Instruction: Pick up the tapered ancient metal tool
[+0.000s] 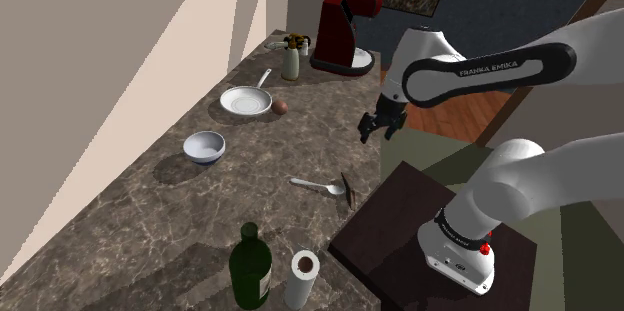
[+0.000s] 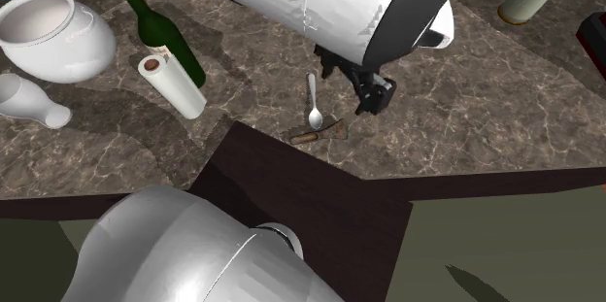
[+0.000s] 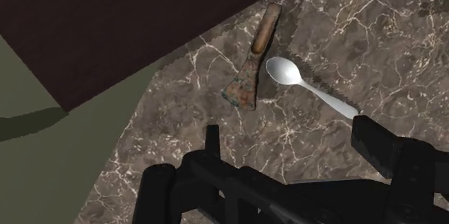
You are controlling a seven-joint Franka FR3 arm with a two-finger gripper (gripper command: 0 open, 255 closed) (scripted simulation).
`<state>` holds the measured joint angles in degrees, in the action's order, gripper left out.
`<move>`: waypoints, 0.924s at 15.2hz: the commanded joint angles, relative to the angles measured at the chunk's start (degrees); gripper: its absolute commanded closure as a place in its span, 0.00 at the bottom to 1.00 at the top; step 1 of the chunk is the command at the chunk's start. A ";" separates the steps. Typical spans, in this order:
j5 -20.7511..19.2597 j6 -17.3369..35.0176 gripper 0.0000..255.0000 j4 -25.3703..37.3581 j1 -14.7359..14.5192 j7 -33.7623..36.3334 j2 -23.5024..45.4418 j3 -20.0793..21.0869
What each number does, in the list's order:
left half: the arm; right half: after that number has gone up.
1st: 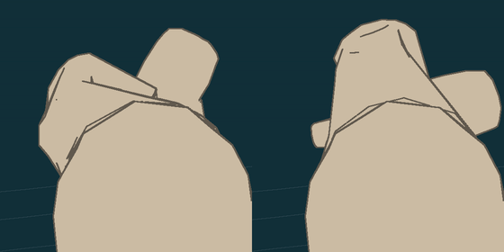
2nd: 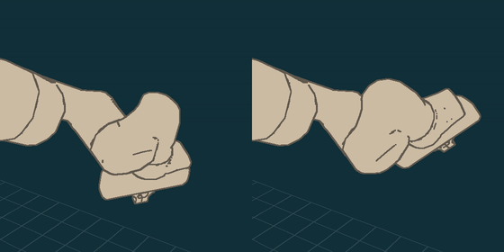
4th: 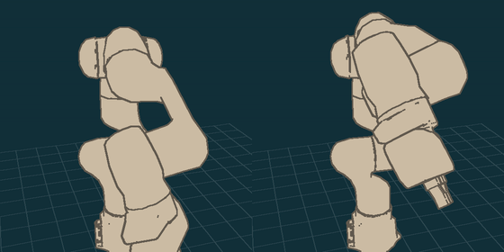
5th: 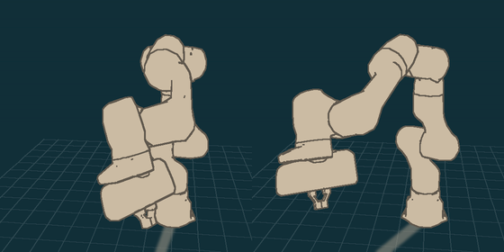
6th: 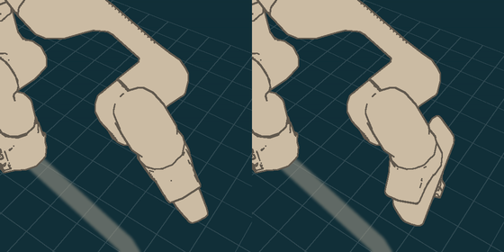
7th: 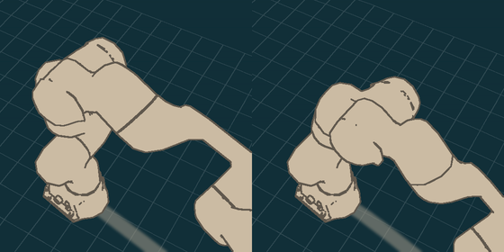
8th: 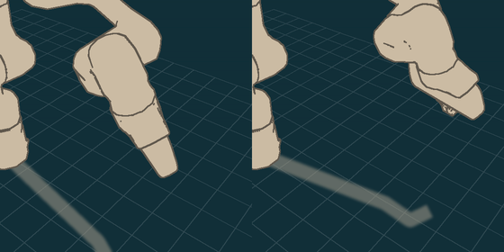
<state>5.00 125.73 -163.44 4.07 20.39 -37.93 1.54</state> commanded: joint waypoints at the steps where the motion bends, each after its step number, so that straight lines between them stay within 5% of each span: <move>1: 1.59 5.37 0.00 -2.32 -0.43 2.39 3.01 0.96; 10: 11.79 32.12 0.00 -6.82 -4.35 7.04 25.72 1.75; 12: 18.00 38.11 0.00 -6.17 -7.10 5.07 32.48 1.11; 14: 29.69 43.17 0.00 -4.36 -10.07 -1.15 39.63 1.49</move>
<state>28.22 165.94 -168.82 -4.43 22.32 -2.28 2.80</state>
